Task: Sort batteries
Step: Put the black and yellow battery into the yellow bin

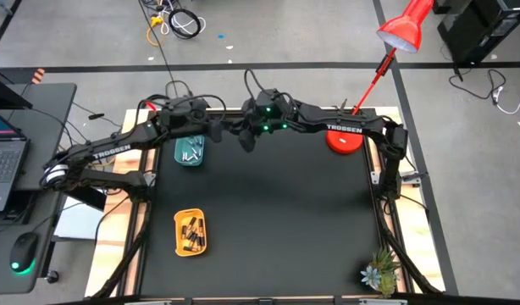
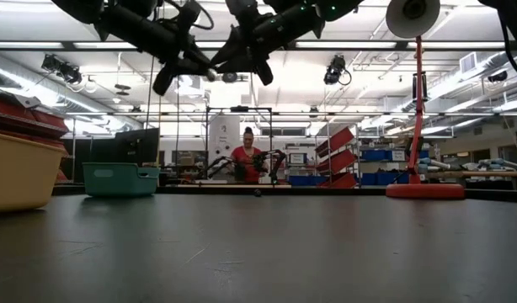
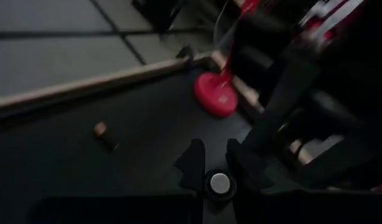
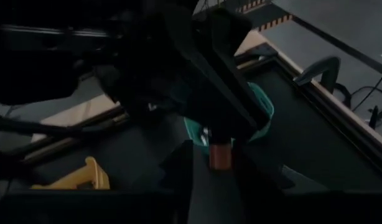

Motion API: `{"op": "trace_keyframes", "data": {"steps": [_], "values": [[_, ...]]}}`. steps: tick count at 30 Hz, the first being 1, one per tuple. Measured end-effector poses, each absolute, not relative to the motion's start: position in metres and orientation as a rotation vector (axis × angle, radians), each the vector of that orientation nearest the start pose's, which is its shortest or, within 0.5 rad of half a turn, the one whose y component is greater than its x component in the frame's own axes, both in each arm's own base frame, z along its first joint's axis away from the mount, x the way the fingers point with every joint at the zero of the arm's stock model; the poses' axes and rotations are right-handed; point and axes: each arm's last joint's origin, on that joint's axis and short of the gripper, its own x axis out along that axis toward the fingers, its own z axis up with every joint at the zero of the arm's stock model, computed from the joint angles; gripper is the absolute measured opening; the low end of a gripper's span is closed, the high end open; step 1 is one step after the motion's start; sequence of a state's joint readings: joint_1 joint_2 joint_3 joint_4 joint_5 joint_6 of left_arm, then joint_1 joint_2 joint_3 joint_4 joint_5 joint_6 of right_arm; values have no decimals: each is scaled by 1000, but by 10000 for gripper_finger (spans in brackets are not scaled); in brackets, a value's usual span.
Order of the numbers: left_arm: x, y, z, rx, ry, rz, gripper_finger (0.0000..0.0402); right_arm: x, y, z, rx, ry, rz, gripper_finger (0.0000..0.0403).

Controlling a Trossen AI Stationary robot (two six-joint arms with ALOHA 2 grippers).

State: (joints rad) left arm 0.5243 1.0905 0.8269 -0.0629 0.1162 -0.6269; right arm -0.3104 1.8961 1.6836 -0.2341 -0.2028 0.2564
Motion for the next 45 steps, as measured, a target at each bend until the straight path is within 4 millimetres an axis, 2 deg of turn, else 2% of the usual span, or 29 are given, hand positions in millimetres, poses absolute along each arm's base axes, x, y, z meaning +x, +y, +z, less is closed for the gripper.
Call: {"op": "trace_keyframes", "data": {"steps": [4,8,10,12,16,19,23,27,32,37,41,45], "values": [[204,113,294,-731,278,484,46,419,-133,314,364,485,-173,155],[194,98,288,-835,455,263,46,413,-138,308,385,559,-196,186],[189,84,282,-927,595,111,46,411,-141,305,392,588,-212,198],[183,68,276,-979,730,40,46,408,-143,303,391,608,-243,205],[175,39,264,-963,975,26,46,406,-149,303,350,610,-304,209],[174,19,261,-925,1083,33,46,405,-152,303,321,611,-354,205],[176,-1,258,-932,1127,36,46,404,-156,303,307,611,-372,199],[177,-20,245,-942,1173,27,48,403,-161,304,304,591,-383,194],[176,-42,216,-977,1192,7,50,403,-169,305,285,544,-392,192],[168,-53,184,-1033,1193,91,54,401,-172,299,323,545,-383,192],[163,-58,167,-1100,1177,118,82,400,-170,295,340,569,-361,191],[163,-59,166,-1111,1176,97,130,401,-170,296,371,561,-339,190]]}}
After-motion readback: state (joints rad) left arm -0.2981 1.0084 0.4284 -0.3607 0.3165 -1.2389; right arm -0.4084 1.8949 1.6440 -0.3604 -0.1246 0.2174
